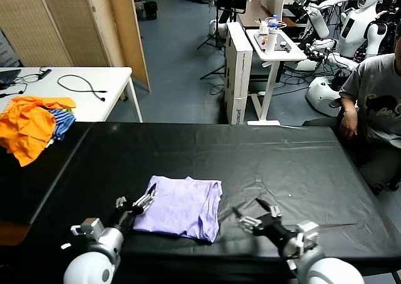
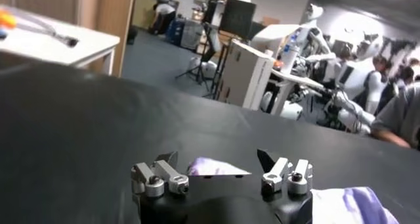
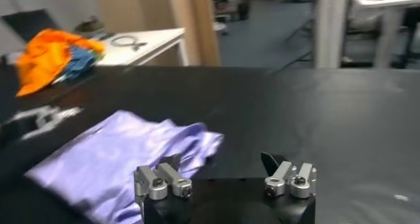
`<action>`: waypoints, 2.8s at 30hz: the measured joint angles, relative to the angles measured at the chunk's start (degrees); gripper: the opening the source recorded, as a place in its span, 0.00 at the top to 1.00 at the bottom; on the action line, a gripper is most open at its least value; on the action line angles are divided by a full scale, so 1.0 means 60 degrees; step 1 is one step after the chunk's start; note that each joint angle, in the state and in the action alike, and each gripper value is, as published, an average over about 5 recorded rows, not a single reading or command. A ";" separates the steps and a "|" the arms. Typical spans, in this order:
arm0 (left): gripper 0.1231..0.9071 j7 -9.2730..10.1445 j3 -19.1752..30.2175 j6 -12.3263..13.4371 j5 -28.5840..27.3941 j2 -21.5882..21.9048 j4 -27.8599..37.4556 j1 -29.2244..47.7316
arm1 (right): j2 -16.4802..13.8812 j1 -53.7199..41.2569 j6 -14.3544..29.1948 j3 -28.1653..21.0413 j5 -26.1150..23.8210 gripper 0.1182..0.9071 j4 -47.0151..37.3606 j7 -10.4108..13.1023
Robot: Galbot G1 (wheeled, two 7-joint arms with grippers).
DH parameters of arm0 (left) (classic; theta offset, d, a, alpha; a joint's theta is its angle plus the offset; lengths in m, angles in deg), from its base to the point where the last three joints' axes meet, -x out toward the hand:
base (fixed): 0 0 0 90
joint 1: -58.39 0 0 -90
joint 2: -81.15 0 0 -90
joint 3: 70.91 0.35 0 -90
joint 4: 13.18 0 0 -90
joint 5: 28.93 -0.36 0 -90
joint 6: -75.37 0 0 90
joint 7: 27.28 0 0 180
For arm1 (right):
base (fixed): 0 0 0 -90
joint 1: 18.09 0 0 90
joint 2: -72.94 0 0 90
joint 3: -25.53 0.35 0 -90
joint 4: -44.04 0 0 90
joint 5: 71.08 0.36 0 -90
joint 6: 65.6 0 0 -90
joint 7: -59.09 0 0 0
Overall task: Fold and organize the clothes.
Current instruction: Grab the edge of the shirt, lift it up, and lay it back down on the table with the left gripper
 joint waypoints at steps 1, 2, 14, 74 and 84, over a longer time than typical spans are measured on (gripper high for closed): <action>0.00 -0.0033 -0.0019 0.0059 0.0038 -0.0015 0.0074 -0.0007 | 0.0022 0.0078 0.0017 0.0169 0.0035 0.00 0.0014 -0.0010; 0.00 -0.0064 -0.0040 0.0116 0.0077 -0.0025 0.0143 -0.0010 | 0.0036 0.0136 0.0033 0.0301 0.0054 0.00 0.0018 -0.0019; 0.00 -0.0147 -0.0212 0.0304 0.0545 -0.0078 0.0780 0.0112 | 0.0087 0.0224 0.0024 0.0732 0.0048 0.00 0.0083 -0.0033; 0.94 0.0722 -0.3154 -0.0312 -0.1900 0.2505 -0.1949 -0.1547 | 0.0463 -0.0110 0.0192 0.0237 -0.0684 0.00 -0.0442 -0.0131; 0.94 0.1138 0.1296 -0.0386 -0.2293 0.0191 -0.2401 -0.0739 | 0.0693 0.0283 0.0267 0.0697 -0.0933 0.00 -0.0278 -0.0119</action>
